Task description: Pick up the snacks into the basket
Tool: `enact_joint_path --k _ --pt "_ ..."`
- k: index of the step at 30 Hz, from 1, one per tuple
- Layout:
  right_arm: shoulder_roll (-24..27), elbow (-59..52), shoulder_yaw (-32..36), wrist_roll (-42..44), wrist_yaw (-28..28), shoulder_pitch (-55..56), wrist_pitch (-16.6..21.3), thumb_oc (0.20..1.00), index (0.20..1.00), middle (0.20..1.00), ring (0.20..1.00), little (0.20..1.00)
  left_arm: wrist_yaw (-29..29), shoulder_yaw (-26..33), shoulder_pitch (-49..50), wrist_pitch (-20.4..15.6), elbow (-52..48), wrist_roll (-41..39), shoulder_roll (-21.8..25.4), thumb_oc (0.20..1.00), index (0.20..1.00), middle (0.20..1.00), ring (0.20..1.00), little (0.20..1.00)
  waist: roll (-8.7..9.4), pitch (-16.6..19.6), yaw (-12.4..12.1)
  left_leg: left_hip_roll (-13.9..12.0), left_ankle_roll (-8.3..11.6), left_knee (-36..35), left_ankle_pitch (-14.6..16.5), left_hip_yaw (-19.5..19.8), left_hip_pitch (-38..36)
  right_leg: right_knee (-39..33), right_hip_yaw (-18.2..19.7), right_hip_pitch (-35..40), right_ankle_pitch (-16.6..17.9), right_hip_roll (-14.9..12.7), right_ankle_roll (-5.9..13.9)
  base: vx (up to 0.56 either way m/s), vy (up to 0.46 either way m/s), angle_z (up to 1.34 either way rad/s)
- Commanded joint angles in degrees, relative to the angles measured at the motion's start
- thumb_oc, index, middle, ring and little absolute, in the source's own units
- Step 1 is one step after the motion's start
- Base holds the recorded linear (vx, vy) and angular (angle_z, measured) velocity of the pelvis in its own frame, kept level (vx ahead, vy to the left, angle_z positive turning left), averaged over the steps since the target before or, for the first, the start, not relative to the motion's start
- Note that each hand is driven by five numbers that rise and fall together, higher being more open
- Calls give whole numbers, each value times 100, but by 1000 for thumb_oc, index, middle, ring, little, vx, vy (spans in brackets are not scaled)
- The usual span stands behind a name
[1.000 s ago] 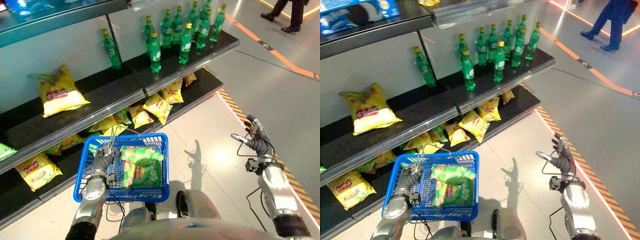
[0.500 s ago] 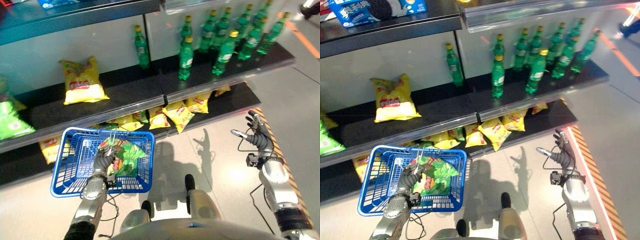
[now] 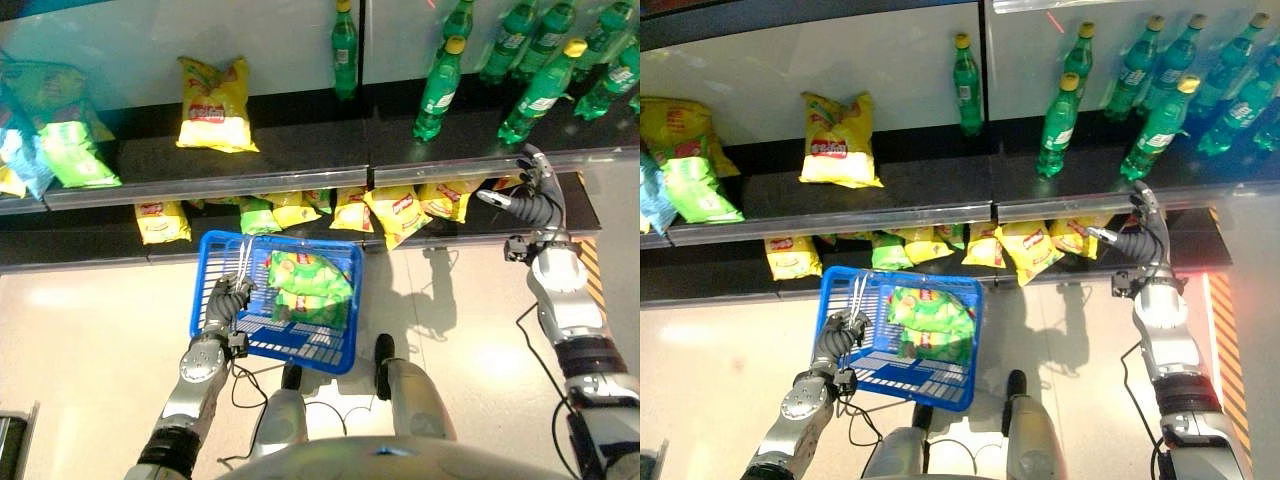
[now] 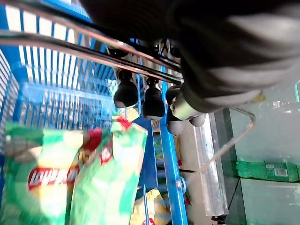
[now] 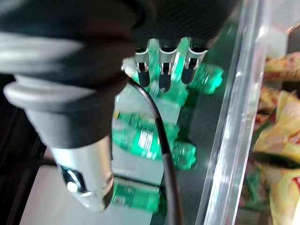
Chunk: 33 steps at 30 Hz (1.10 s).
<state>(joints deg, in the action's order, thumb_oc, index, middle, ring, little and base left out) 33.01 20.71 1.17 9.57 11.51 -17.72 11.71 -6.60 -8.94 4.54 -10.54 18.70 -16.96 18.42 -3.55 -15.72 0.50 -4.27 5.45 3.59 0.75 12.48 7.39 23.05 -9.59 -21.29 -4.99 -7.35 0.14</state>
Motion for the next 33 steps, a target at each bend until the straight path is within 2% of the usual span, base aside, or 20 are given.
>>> enact_joint_path --k 1,15,23,33 --pt "265 -9 -115 -168 163 -397 150 1000 1000 1000 1000 1000 -68 204 -291 -738 -1032 -176 400 200 200 200 200 200 158 129 -15 358 -138 -151 150 66 -361 -171 231 430 -162 -137 519 15 8 19" --pt "347 395 -440 -205 236 -968 78 1000 1000 1000 1000 1000 -27 75 -363 -762 -1099 -260 410 200 200 200 200 200 66 24 -58 426 -164 -196 159 17 -342 -74 338 255 -181 -208 536 2 7 2" --pt "967 1663 -1040 203 377 -2621 -63 1000 1000 1000 1000 1000 167 -275 -256 -751 -1279 -530 606 200 200 200 200 200 -33 63 -170 440 -140 -227 146 -44 -383 -55 450 228 -189 -194 521 10 4 -2" --pt "1242 1998 -1428 416 405 -3337 -95 1000 1000 1000 1000 1000 179 -460 -276 -681 -1278 -581 718 200 200 200 200 200 -65 1 -181 408 -76 -248 120 34 -436 177 350 211 -338 -218 485 7 -5 0"
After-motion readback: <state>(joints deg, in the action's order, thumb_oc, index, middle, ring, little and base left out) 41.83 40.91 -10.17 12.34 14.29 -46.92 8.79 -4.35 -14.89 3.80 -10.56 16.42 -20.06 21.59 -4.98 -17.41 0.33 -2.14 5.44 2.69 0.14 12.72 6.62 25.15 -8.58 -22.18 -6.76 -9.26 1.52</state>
